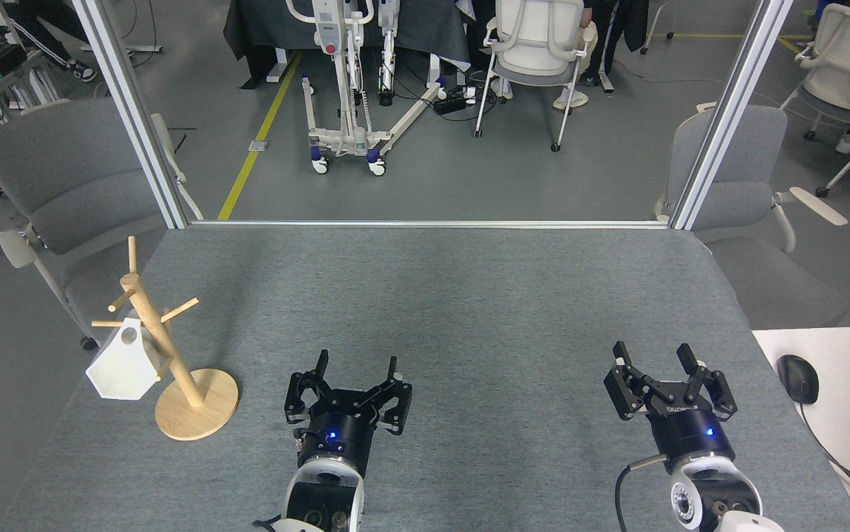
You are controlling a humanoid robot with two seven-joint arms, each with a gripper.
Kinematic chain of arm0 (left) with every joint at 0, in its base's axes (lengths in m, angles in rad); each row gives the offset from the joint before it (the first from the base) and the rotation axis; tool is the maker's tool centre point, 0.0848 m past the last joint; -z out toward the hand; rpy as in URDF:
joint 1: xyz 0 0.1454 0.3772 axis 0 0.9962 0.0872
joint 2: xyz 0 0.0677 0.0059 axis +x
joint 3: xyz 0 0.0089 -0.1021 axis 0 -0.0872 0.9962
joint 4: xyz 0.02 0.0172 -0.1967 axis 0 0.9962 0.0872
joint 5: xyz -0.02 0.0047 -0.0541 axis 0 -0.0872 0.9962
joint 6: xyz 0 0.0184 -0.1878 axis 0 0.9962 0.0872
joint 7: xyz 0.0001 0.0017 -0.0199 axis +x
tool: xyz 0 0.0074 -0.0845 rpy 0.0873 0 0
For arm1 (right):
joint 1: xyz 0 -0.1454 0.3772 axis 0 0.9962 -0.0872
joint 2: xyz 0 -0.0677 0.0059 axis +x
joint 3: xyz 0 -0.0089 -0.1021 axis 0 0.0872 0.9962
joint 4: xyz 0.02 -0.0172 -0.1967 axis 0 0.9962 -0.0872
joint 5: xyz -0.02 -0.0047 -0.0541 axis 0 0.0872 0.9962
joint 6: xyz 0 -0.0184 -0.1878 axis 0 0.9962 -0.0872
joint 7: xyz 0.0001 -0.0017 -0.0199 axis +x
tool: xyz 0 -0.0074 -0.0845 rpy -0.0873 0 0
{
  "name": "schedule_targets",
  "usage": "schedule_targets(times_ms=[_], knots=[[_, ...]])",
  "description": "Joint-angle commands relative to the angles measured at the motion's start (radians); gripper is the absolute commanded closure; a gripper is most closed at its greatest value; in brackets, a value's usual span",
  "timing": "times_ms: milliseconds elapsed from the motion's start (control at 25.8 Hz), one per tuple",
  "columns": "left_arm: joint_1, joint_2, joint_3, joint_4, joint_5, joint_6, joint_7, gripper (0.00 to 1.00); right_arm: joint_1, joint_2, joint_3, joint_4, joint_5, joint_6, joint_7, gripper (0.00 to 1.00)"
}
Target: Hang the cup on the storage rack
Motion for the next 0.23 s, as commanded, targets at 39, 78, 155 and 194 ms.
schedule_targets(times_ms=[39,78,155,194], knots=[[0.017,0.002,0.003,-0.016,0.0,0.001,0.003,0.01,0.0,0.003,-0.001,0.002,-0.002,0.0,-0.004,0.0],[0.017,0.002,0.004,-0.016,0.0,0.001,0.003,0.01,0.002,0.006,-0.003,0.002,-0.002,0.001,-0.004,0.0],[0.017,0.001,0.006,-0.016,0.0,0.001,0.001,0.01,0.006,0.013,-0.003,0.002,-0.002,0.003,-0.002,0.0],[0.017,0.002,0.006,-0.016,0.0,0.001,0.001,0.01,0.005,0.016,-0.001,0.002,-0.002,0.003,0.0,0.0]])
